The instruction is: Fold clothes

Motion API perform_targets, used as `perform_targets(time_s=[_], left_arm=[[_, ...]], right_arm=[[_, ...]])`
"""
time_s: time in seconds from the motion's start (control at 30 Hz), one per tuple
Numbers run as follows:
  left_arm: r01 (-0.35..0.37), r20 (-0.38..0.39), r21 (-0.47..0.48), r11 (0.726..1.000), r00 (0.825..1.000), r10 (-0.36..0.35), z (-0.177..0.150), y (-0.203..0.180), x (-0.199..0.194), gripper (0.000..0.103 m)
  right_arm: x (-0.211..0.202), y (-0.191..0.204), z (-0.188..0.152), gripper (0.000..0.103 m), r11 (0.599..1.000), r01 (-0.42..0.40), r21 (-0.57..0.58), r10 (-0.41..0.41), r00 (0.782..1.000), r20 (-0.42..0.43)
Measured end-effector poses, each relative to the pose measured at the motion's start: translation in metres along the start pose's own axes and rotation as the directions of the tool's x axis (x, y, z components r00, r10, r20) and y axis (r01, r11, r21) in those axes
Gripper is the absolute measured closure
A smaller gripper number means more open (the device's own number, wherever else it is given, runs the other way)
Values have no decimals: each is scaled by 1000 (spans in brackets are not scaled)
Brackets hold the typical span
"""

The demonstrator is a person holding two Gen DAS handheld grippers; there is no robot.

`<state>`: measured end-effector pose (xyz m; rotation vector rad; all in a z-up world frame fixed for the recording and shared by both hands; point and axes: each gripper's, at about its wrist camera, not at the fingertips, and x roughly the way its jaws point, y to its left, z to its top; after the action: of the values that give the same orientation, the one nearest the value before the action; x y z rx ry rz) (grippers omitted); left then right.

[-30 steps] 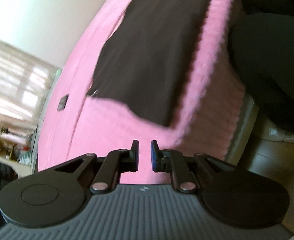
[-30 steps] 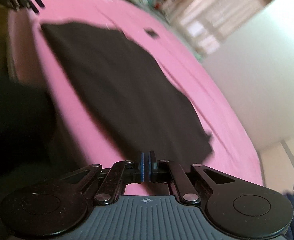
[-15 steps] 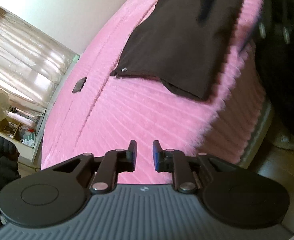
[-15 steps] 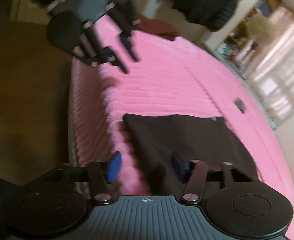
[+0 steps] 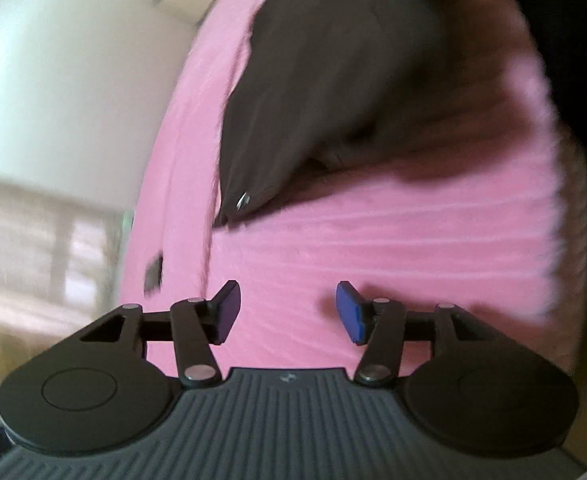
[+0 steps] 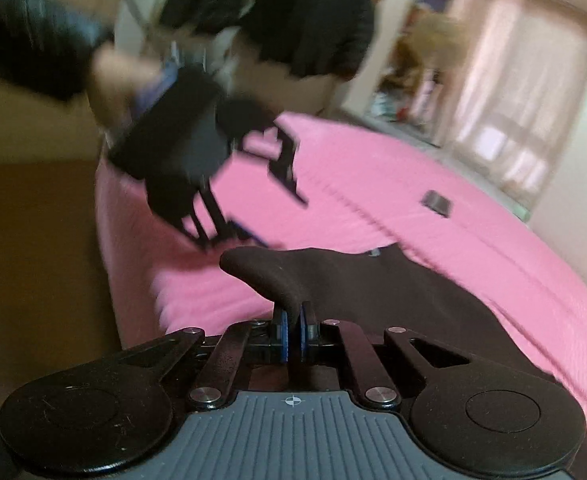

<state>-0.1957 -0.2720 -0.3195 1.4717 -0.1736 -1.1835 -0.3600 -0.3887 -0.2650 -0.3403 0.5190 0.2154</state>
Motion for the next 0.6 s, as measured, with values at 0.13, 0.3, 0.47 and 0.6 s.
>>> perform_targets(time_s=[0.13, 0.3, 0.47, 0.6], left_arm=[[-12, 87, 133, 991, 996, 0, 6, 12, 41, 48], [-18, 167, 242, 970, 986, -24, 18, 25, 71, 49], [37, 160, 343, 939, 982, -98, 25, 31, 84, 93], [20, 171, 224, 974, 984, -59, 52, 65, 73, 95]], right_arm=[[-2, -11, 1, 99, 1000, 2, 14, -2, 1000, -4], [-4, -12, -3, 99, 999, -31, 28, 30, 1000, 4], [-21, -29, -10, 99, 988, -42, 147, 35, 998, 54], [-62, -57, -21, 99, 950, 1, 311, -43, 991, 130]])
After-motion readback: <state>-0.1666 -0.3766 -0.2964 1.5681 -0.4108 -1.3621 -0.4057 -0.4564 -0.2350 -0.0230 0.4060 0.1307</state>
